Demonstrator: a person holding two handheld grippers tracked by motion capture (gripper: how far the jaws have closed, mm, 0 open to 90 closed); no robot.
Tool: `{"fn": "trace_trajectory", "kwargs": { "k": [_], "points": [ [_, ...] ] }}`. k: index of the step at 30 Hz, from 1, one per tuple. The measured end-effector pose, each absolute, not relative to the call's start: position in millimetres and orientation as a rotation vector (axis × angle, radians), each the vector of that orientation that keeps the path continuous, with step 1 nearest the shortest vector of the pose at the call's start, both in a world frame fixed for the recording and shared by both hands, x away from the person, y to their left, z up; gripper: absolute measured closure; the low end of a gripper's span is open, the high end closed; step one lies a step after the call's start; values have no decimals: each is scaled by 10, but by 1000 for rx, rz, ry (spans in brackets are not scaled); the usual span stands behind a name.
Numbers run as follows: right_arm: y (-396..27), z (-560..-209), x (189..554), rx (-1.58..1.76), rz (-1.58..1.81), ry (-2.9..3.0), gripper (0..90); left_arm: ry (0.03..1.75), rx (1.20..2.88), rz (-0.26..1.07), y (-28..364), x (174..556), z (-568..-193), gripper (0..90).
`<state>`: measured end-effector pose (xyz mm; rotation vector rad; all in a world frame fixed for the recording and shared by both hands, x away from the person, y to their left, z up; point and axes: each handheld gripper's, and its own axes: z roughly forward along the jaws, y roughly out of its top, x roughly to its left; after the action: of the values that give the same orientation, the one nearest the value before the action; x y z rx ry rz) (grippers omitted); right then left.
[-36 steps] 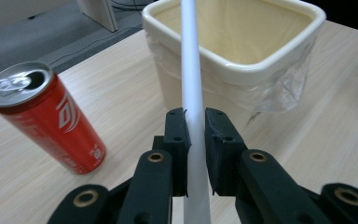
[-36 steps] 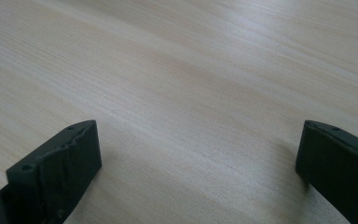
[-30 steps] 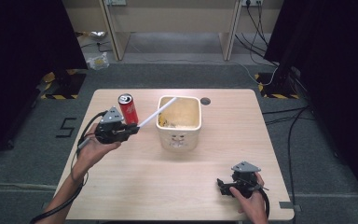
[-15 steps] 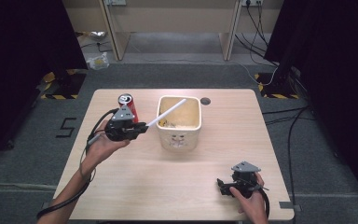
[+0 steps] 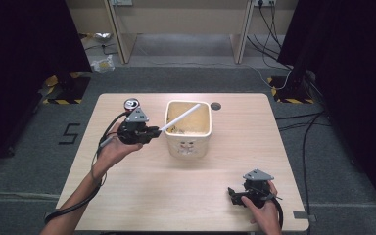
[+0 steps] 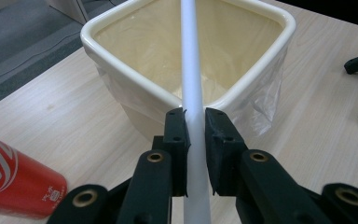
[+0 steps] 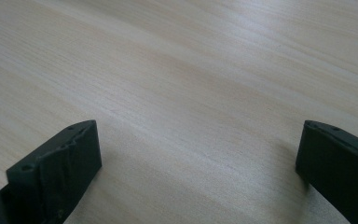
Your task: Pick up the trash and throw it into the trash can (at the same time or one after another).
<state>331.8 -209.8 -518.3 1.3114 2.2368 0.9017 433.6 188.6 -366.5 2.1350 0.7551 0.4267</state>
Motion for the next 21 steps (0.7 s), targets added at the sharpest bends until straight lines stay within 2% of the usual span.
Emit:
{"fn": "trace_trajectory", "kwargs": {
  "k": [17, 21],
  "points": [
    [-2098, -5183, 3318, 1312, 902, 2237, 2, 763, 2122, 420, 1826, 4402, -3635, 780],
    [-2098, -5183, 3318, 1312, 902, 2237, 3, 769, 2103, 413, 1809, 4402, -3627, 699]
  ]
}}
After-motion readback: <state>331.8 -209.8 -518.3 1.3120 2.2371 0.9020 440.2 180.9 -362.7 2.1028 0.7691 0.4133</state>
